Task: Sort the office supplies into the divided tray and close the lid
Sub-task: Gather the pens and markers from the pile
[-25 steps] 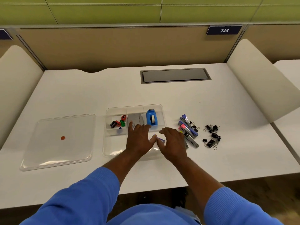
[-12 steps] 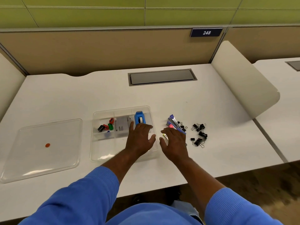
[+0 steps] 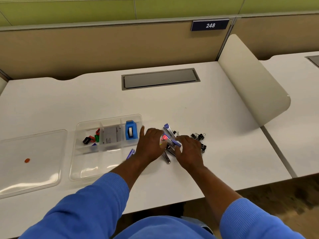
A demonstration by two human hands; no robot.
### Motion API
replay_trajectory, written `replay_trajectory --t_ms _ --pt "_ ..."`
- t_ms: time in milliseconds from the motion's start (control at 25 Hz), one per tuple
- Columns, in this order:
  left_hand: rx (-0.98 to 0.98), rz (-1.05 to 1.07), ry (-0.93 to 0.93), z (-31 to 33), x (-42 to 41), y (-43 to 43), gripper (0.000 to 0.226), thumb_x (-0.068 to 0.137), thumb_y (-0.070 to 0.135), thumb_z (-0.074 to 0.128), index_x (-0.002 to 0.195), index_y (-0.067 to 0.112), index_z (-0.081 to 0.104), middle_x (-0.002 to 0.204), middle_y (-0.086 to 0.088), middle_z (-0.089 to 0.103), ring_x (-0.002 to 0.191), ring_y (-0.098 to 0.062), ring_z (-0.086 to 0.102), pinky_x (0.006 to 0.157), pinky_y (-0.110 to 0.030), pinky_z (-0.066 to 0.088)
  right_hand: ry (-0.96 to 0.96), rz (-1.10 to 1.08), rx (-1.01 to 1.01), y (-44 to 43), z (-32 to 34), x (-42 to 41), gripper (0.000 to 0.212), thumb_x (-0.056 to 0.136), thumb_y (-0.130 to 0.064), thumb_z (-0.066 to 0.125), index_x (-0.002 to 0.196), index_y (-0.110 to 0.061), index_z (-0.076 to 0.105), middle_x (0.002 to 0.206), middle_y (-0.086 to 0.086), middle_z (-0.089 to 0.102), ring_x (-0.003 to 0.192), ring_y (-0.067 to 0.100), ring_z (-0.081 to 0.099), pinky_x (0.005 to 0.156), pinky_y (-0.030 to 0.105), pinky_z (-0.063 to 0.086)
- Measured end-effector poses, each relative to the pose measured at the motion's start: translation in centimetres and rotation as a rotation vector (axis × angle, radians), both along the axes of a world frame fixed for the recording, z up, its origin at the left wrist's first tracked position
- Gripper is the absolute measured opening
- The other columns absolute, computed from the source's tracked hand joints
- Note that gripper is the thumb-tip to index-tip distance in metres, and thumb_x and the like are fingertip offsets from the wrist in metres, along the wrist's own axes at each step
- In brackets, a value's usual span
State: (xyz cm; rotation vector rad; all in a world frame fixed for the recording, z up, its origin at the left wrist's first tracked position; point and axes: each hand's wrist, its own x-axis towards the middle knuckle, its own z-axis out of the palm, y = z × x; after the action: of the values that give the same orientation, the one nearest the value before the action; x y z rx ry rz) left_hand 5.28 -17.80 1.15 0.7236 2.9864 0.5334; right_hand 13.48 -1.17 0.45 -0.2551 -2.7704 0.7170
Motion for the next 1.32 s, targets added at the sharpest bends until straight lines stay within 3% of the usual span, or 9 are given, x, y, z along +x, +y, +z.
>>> replay_trajectory --t_ms 240,520,800,960,1160,1320 --pt "-0.067 0.084 -0.087 -1.1 -1.0 3.2 0.058 0.091 0.057 0.052 0.136 0.021 0.051 0.138 0.0 0.056 0.134 -0.017 0.044 0.121 -0.049 0.003 -0.072 0.004 -0.055 2.5 -1.7 -0.7 0.025 0.085 -0.016 0.068 0.11 -0.022 0.066 0.108 -0.007 0.068 0.106 0.019 0.059 0.099 0.035 0.033" --pt "-0.135 0.123 -0.111 -1.6 -2.1 5.0 0.056 0.089 0.054 0.054 0.131 0.018 0.052 0.126 -0.003 0.061 0.126 -0.022 0.049 0.121 -0.051 0.006 -0.091 0.053 -0.021 3.2 -2.0 -1.6 0.02 0.089 -0.011 0.063 0.107 -0.019 0.068 0.099 -0.004 0.069 0.098 0.022 0.062 0.097 0.042 0.036" --pt "-0.115 0.182 -0.114 -1.9 -2.6 5.1 0.059 0.085 0.054 0.052 0.133 0.019 0.051 0.125 -0.004 0.062 0.126 -0.023 0.049 0.121 -0.052 0.007 -0.097 0.103 -0.016 4.0 -2.3 -2.4 0.024 0.083 -0.016 0.064 0.106 -0.021 0.067 0.096 -0.007 0.067 0.095 0.019 0.061 0.092 0.039 0.037" --pt "-0.138 0.192 -0.134 -2.2 -2.6 4.7 0.068 0.084 0.062 0.051 0.137 0.02 0.048 0.129 -0.003 0.062 0.127 -0.023 0.049 0.121 -0.053 0.007 -0.116 0.119 0.002 3.9 -2.9 -2.8 0.021 0.086 -0.024 0.063 0.106 -0.026 0.066 0.095 -0.01 0.067 0.093 0.016 0.06 0.091 0.035 0.034" --pt "-0.154 0.175 -0.126 -2.4 -2.5 4.9 0.075 0.082 0.074 0.047 0.136 0.021 0.05 0.128 -0.001 0.062 0.127 -0.022 0.05 0.12 -0.053 0.008 -0.138 0.083 0.006 3.8 -3.1 -2.9 0.025 0.081 -0.018 0.066 0.105 -0.026 0.067 0.093 -0.009 0.065 0.092 0.015 0.057 0.09 0.033 0.033" --pt "-0.16 0.18 -0.131 -2.5 -2.6 5.1 0.071 0.083 0.071 0.05 0.135 0.022 0.05 0.127 -0.001 0.063 0.126 -0.022 0.051 0.119 -0.053 0.006 -0.108 0.04 -0.016 4.4 -2.6 -2.8 0.023 0.079 -0.017 0.062 0.099 -0.025 0.066 0.094 -0.009 0.059 0.088 0.013 0.055 0.09 0.033 0.037"
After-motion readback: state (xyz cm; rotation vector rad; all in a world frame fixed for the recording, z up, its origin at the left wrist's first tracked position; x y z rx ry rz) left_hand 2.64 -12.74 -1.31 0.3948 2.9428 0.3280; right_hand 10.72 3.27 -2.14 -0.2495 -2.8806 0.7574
